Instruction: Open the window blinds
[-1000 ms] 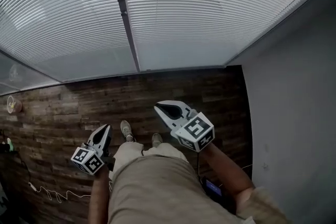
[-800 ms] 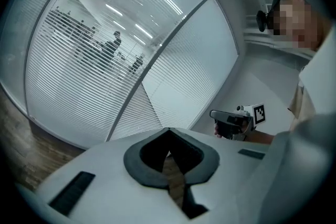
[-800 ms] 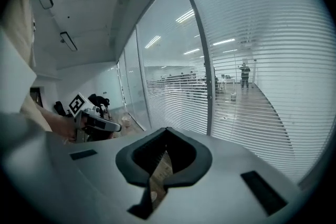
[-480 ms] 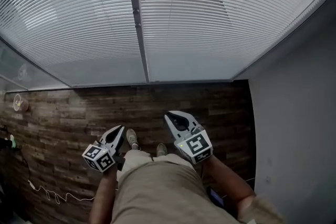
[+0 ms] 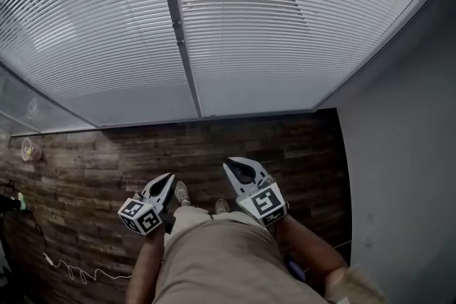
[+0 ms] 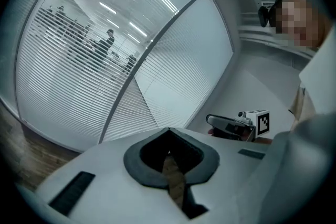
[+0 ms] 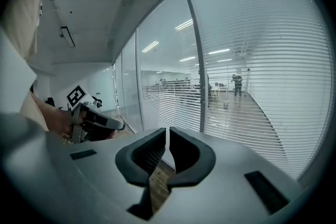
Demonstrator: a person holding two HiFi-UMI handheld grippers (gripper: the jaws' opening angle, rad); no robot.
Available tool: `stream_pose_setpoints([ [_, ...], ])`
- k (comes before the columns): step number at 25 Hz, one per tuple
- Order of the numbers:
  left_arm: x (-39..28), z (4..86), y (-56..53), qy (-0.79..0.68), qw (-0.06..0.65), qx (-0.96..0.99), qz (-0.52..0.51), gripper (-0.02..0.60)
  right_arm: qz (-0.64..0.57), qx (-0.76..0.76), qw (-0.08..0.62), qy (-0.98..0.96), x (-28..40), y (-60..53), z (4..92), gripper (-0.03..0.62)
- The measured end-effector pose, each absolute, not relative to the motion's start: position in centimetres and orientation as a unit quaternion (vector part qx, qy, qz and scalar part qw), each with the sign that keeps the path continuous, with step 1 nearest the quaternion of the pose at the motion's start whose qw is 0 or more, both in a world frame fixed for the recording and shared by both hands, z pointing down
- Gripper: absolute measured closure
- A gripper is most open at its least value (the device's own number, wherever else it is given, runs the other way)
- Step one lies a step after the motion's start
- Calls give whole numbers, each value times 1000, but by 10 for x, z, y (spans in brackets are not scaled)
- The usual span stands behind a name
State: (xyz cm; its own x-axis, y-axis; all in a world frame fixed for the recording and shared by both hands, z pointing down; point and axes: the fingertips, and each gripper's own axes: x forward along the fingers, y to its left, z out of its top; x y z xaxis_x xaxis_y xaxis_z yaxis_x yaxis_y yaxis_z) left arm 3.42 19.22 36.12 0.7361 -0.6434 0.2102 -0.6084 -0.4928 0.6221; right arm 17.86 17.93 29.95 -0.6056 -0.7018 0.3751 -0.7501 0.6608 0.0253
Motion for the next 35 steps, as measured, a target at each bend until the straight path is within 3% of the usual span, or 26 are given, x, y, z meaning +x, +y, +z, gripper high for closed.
stream_pose_setpoints([
  [35,70,376,236,-335,357,872,2,569,83,430,150,-887,205,206,304,579],
])
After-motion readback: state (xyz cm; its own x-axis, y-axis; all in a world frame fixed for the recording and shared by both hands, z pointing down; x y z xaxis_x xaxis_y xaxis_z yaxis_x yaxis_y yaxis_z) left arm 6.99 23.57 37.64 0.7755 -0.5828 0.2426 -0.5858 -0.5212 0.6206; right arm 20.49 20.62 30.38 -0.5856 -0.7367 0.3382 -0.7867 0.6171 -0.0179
